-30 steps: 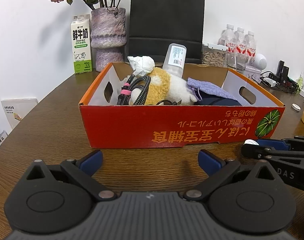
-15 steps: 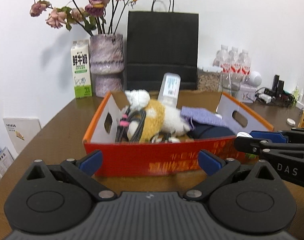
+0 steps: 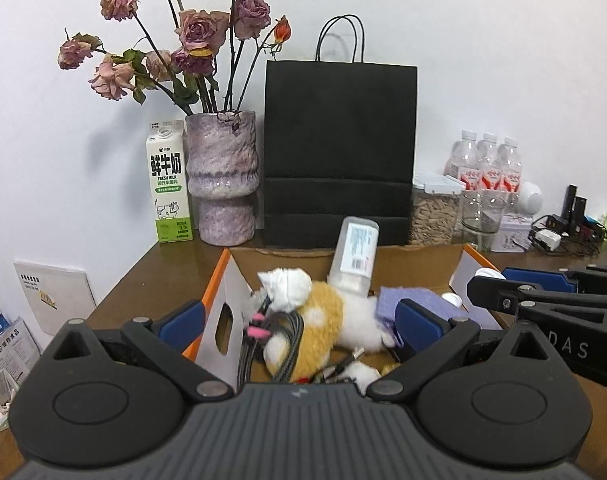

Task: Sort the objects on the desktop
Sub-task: 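Carry the white cap over the box with the right tool, then open the right tool to drop the white cap into the box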

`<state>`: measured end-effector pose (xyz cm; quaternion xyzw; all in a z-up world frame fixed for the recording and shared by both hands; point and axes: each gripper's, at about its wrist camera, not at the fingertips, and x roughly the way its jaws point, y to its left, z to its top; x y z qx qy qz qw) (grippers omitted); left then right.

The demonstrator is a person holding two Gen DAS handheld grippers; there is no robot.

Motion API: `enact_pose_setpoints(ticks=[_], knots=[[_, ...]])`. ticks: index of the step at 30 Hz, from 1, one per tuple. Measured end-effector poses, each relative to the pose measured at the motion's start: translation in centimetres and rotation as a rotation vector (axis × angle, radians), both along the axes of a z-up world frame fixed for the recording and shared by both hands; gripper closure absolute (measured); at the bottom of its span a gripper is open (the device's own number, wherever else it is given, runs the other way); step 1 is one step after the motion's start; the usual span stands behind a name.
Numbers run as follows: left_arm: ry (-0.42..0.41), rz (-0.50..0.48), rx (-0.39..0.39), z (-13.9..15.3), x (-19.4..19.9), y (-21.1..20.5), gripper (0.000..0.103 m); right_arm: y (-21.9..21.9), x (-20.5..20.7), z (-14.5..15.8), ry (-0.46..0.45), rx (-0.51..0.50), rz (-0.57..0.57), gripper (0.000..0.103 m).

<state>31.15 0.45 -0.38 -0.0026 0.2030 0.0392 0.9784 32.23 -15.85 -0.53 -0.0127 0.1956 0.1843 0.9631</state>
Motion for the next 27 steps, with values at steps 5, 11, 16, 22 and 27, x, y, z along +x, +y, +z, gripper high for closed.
enact_pose_setpoints(ticks=[5, 11, 16, 22, 27], knots=[[-0.007, 0.016, -0.014, -0.7, 1.4, 0.5, 0.0, -0.1, 2.0, -0.5, 0.024, 0.021, 0.003, 0.076], [0.038, 0.042, -0.023, -1.9, 2.5, 1.2, 0.0, 0.1, 3.2, -2.0, 0.062, 0.004, 0.008, 0.076], [0.043, 0.049, -0.026, -2.1, 2.5, 1.5, 0.0, 0.0, 3.4, -2.2, 0.081, -0.002, -0.011, 0.043], [0.026, 0.062, -0.032, -1.4, 1.8, 1.8, 0.0, 0.2, 2.5, -1.4, 0.045, -0.048, -0.029, 0.0], [0.004, 0.056, -0.019, -0.5, 0.6, 1.7, 0.0, 0.2, 1.6, -0.8, 0.035, -0.05, -0.028, 0.0]])
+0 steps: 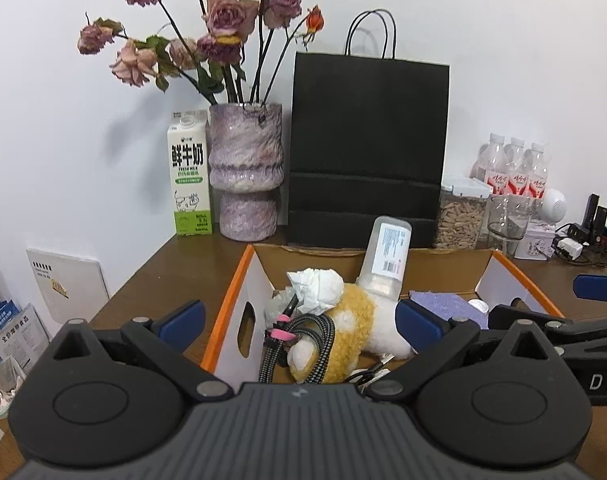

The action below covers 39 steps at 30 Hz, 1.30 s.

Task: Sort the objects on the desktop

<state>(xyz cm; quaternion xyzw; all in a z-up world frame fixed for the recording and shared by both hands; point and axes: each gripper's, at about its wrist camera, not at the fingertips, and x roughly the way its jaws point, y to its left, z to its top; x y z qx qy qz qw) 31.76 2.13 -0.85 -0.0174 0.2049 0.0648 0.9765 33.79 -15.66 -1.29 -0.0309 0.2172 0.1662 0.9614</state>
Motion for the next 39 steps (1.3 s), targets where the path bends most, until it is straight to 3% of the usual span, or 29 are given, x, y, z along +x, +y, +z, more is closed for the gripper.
enact_pose_setpoints(ticks=[15, 24, 39], knots=[[-0.035, -0.081, -0.003, 2.1, -7.7, -0.7, 0.0, -1.6, -8.1, 2.2, -0.057, 0.002, 0.016, 0.0], [0.01, -0.119, -0.031, 1.1, -12.5, -1.2, 0.0, -2.4, -13.7, 1.6, -0.025, 0.005, 0.032, 0.0], [0.04, -0.068, 0.004, -1.3, -19.1, -2.1, 0.0, -3.0, -20.6, -1.2, 0.056, 0.067, 0.046, 0.0]])
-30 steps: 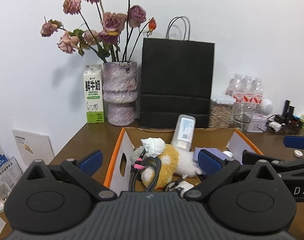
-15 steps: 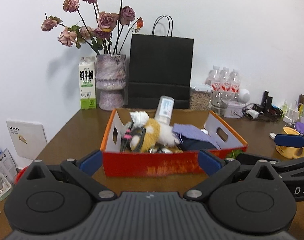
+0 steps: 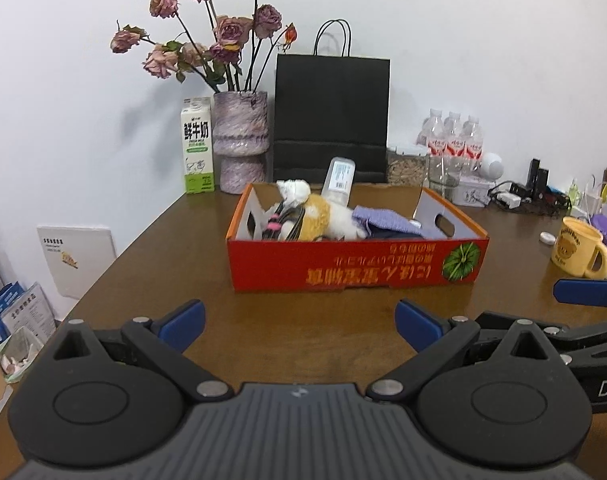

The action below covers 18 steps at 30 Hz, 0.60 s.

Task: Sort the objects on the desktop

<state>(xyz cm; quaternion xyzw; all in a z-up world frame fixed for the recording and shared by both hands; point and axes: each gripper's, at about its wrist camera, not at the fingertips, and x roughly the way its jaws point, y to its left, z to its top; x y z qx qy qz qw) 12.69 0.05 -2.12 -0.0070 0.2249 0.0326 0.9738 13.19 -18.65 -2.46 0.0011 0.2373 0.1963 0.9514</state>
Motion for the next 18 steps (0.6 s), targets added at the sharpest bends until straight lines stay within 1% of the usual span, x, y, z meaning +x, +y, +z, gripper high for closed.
enact_pose_setpoints(ticks=[3, 8, 18], knots=[[0.02, 0.0, 0.007, -0.3, -0.4, 0.1, 0.0, 0.2, -0.6, -0.4, 0.012, -0.019, 0.006, 0.0], [0.005, 0.007, 0.012, -0.1, -1.0, 0.1, 0.0, 0.4, -1.1, -0.3, 0.009, -0.019, 0.009, 0.0], [0.002, 0.009, 0.013, 0.1, -1.4, 0.2, 0.0, 0.6, -1.5, -0.1, 0.004, -0.024, 0.007, 0.0]])
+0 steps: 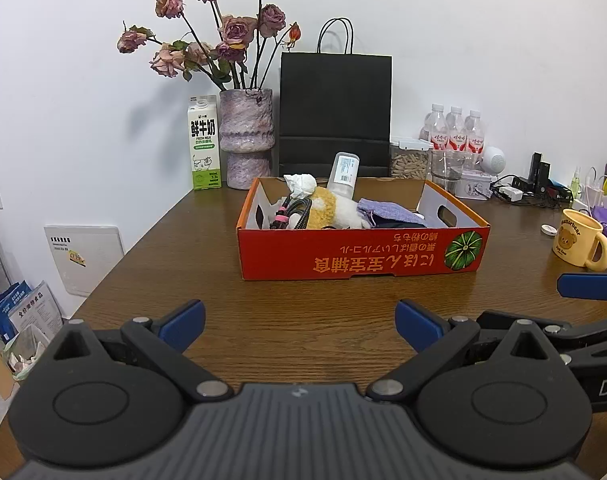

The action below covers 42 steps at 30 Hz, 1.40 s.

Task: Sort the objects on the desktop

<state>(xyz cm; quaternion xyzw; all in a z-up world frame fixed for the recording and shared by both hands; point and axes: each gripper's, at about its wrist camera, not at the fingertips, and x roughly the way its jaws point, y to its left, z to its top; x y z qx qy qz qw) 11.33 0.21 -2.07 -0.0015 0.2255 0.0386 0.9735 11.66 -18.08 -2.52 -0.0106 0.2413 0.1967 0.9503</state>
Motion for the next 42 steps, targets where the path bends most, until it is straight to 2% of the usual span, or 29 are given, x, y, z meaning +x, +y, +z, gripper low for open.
enact_pose_setpoints(ticks=[42], knots=[[0.001, 0.0, 0.001, 0.0, -0.3, -0.13, 0.0, -0.41, -0.17, 0.0, 0.0, -0.003, -0.003, 0.0]])
